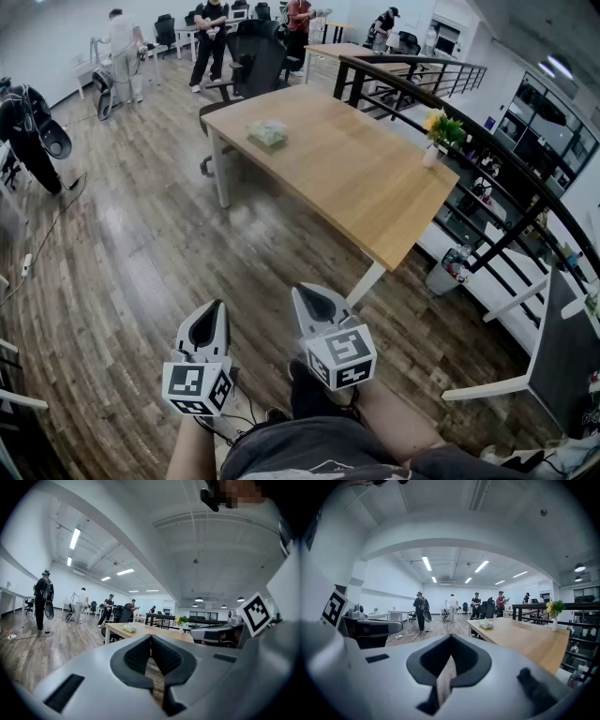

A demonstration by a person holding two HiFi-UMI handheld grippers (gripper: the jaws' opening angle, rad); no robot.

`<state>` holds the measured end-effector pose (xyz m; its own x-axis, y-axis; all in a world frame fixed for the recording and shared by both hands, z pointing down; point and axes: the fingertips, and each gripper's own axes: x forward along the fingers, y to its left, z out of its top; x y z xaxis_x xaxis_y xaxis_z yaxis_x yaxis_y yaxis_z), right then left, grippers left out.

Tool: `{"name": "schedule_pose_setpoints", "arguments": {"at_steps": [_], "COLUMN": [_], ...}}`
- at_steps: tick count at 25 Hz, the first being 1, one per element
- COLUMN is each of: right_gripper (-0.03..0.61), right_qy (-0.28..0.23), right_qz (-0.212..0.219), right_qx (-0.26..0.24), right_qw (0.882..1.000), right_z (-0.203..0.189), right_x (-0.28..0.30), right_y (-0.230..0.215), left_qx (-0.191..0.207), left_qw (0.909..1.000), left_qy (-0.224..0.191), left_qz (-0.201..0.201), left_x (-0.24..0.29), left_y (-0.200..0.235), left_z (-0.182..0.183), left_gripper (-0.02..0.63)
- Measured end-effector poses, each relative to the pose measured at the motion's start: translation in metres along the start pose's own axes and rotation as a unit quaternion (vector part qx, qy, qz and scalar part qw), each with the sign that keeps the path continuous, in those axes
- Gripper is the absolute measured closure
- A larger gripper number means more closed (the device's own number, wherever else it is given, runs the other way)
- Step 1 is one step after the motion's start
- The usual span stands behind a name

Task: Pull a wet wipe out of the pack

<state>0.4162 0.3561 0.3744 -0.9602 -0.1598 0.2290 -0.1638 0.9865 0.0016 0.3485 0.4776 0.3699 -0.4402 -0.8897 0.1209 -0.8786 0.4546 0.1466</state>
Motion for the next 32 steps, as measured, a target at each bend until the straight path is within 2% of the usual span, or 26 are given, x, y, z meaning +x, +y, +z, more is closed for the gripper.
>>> {"name": "schedule_pose_setpoints", "arguments": {"at_steps": [4, 15, 17, 21, 23, 26, 32], "right_gripper": [0.555, 0.554, 0.554, 0.552, 0.552, 0.552, 0.552], "right_qy": [0.001, 0.007, -0.003, -0.029, -0.034, -0.035, -0.024], "right_qz": [0.003, -0.009, -0.01, 0.008, 0.004, -0.006, 0.02], "right_qx": [0.0, 0.006, 0.017, 0.075, 0.081, 0.074, 0.072], "right_qw": [1.0, 1.0, 1.0, 0.997, 0.996, 0.997, 0.997], "right_z": [-0.002, -0.011, -0.011, -0.011, -0.013, -0.016, -0.016], "right_x": [0.0, -0.004, -0.008, -0.016, -0.016, -0.004, 0.049], "right_y": [0.003, 0.003, 0.002, -0.005, -0.013, -0.026, -0.042], "left_qx": [0.001, -0.013, -0.013, -0.016, -0.015, -0.01, -0.014], "left_qw": [0.9997, 0.9995, 0.9996, 0.9996, 0.9996, 0.9995, 0.9992], "left_qy": [0.009, 0.012, 0.014, 0.017, 0.02, 0.022, 0.026], "left_qz": [0.022, 0.024, 0.023, 0.014, 0.013, 0.021, 0.028], "left_x": [0.001, -0.009, -0.011, -0.01, -0.004, 0.01, 0.051], "left_y": [0.007, 0.01, 0.01, 0.011, 0.014, 0.024, 0.049], "left_z": [-0.004, -0.009, -0.01, -0.013, -0.017, -0.018, -0.015], "left_gripper": [0.598, 0.598, 0.598, 0.598, 0.598, 0.598, 0.598]}}
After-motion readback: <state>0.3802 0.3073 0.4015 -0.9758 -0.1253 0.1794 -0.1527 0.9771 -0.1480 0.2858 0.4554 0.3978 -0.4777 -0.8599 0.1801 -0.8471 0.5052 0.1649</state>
